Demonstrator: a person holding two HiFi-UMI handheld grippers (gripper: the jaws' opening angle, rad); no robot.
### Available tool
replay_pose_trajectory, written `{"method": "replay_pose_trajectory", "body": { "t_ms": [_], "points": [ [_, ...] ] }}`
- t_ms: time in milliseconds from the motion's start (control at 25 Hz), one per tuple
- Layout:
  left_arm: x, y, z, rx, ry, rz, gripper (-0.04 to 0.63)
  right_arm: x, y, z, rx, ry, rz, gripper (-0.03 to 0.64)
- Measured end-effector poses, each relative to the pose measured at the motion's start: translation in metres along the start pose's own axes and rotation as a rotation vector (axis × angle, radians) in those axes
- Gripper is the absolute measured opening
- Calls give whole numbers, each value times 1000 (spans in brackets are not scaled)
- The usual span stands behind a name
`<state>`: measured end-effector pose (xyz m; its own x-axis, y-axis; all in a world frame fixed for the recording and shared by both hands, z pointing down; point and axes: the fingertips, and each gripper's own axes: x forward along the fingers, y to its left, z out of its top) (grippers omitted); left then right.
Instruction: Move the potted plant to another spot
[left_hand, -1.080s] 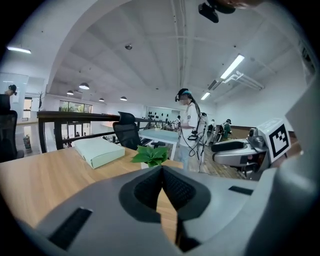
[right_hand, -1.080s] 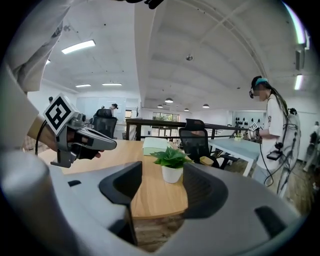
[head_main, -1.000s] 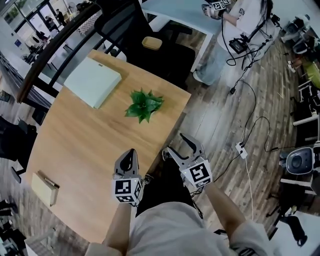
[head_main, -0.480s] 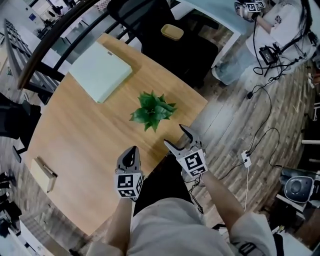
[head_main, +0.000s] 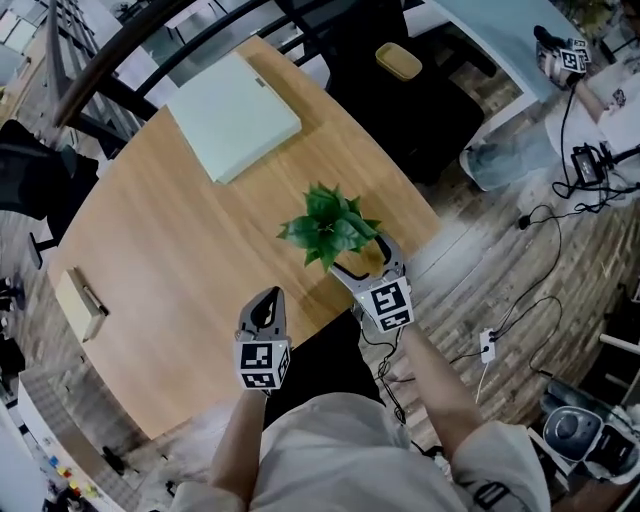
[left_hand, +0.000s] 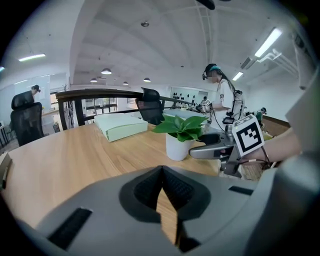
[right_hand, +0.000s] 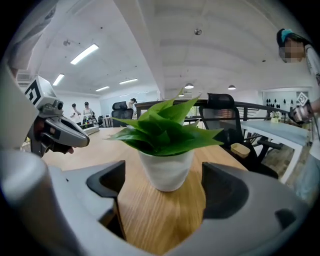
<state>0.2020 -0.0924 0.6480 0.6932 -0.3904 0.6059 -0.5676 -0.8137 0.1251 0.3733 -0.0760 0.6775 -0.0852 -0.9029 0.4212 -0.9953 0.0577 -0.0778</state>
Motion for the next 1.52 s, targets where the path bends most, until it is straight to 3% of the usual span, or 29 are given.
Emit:
{"method": "replay_pose_trajectory", "body": {
  "t_ms": [320,800,1240,1520],
  "points": [
    [-2,17,-10,-58,12,86,11,35,1,-1,-96,18,96,526],
    [-6,21,-17,-105,32,153,11,58,-4,14,-135,-21,136,517],
    [-8,10,-7,-56,13,94,11,44,8,13,-74,-30,91,506],
    [-6,9,14,-25,-31,52,11,30,15,36,-58,-87,53,505]
  ]
}}
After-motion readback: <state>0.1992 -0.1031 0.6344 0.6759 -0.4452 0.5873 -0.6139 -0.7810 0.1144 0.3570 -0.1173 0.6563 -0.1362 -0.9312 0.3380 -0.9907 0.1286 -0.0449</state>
